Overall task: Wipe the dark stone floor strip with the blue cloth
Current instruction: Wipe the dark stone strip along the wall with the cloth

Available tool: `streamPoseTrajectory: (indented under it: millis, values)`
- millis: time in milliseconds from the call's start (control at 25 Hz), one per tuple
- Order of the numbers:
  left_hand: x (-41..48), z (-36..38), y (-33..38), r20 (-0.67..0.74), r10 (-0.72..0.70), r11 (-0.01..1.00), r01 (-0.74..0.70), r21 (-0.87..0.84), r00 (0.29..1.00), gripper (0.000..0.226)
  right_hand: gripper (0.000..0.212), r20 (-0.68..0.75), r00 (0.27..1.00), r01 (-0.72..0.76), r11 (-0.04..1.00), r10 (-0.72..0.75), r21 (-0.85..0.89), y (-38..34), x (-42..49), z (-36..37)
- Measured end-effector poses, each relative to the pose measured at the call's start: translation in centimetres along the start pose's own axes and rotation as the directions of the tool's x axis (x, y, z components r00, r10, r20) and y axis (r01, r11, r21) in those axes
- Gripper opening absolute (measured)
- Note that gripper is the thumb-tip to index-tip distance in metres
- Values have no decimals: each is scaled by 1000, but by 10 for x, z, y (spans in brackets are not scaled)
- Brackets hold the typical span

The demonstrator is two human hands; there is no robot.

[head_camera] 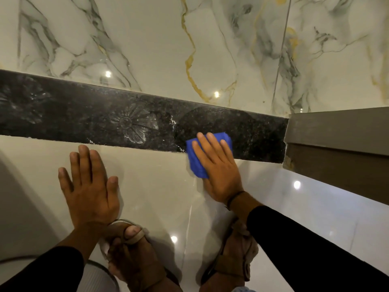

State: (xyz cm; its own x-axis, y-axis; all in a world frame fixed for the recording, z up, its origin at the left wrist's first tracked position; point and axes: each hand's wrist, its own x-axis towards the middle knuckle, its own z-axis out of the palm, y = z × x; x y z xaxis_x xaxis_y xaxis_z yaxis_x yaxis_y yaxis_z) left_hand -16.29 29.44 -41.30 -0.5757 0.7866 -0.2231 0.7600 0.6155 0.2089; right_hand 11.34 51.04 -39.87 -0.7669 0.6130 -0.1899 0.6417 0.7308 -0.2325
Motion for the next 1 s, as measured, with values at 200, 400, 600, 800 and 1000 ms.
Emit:
streamPoseTrajectory:
  millis: [200, 400, 600, 800, 1000]
  values:
    - [0, 3, -2, -1, -7, 999, 7, 40, 1000, 81, 77, -156, 838, -492, 848, 523, 199, 64, -33, -11]
    - [1, 2, 0, 7, 4, 998, -5, 62, 1000, 83, 78, -214, 598, -718, 634, 773, 286, 33, 5, -10]
    - [4, -3, 6, 25, -24, 996, 22, 81, 999, 81, 80, -146, 447, -836, 470, 883, 283, -40, 65, -9]
    - [3, -7, 1, 10, 11, 997, -12, 79, 1000, 79, 78, -117, 458, -836, 472, 881, 280, -111, 111, -4]
    - [5, -10, -9, -22, -67, 997, 68, 38, 998, 79, 82, -105, 494, -840, 505, 863, 200, -161, 145, 2]
